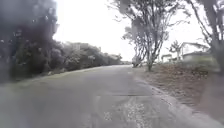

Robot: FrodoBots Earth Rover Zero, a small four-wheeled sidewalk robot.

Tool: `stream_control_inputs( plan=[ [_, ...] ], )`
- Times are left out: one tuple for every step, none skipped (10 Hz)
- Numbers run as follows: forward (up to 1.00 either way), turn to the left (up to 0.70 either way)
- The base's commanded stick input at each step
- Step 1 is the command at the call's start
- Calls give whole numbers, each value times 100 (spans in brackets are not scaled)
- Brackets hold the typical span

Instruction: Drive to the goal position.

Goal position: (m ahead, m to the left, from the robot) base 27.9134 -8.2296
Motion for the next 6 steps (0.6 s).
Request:
stream_control_inputs(
  plan=[
    [85, 0],
    [85, 0],
    [85, 0],
    [85, 0],
    [85, 0],
    [85, 0]
  ],
)
